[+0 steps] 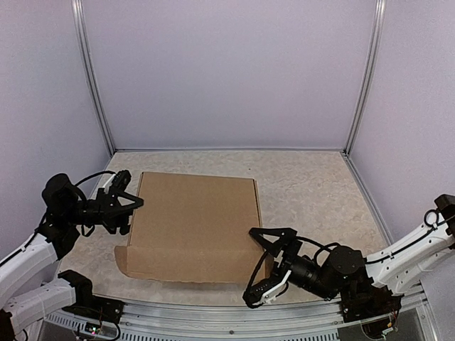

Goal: Fold the paper box

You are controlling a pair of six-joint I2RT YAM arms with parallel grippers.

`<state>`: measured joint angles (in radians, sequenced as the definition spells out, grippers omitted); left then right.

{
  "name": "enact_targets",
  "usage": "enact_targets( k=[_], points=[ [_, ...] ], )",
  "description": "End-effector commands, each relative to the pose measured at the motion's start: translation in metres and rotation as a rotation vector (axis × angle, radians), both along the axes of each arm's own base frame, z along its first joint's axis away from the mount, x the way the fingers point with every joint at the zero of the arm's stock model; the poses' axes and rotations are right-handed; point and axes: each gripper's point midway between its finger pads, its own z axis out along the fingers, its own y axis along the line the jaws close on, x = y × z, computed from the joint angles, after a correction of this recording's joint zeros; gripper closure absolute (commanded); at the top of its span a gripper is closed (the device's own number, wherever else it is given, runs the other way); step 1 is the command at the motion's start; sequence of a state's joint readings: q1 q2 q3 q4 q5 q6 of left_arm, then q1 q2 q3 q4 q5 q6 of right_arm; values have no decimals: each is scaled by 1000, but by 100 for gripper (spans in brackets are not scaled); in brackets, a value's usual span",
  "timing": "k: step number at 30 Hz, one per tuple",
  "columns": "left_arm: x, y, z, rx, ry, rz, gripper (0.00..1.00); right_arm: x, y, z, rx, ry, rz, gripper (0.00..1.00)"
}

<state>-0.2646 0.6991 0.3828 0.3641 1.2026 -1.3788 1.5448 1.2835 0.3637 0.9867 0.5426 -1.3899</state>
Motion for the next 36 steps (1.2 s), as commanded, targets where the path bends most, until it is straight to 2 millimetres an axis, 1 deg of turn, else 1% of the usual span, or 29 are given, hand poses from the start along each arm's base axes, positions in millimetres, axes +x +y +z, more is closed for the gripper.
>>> enact_targets(
  k=[1, 6, 11, 17, 20, 23, 25, 26, 30, 33, 36],
  points=[
    [-2, 0, 9, -9, -38, -1, 68, -3, 8, 24, 88, -61, -3, 0],
    [0, 0, 6, -5, -31, 7, 68, -3, 10, 26, 78, -89, -8, 0],
    [4, -1, 3, -1, -16, 12, 68, -4, 5, 29, 77, -87, -7, 5],
    [4, -1, 1, 1, -12, 14, 67, -3, 5, 31, 72, -74, -8, 18],
    [5, 0, -1, 4, -6, 15, 67, -1, 6, 28, 61, -75, -23, 25],
    [6, 0, -2, 6, -2, 14, 64, 1, 5, 26, 57, -71, -31, 31],
    [7, -1, -4, 9, 8, 15, 58, 1, 5, 27, 60, -67, -34, 36],
    [8, -1, -5, 11, 12, 17, 54, 2, 4, 26, 60, -66, -37, 38],
    [12, 1, -7, 38, 7, 43, 29, 3, 3, 28, 65, -62, -44, 42],
    [16, 5, -14, 103, -8, 77, 14, 4, 1, 29, 60, -52, -52, 44],
    [17, 7, -19, 146, 2, 95, 8, 8, -4, 32, 54, -30, -67, 45]
  ],
)
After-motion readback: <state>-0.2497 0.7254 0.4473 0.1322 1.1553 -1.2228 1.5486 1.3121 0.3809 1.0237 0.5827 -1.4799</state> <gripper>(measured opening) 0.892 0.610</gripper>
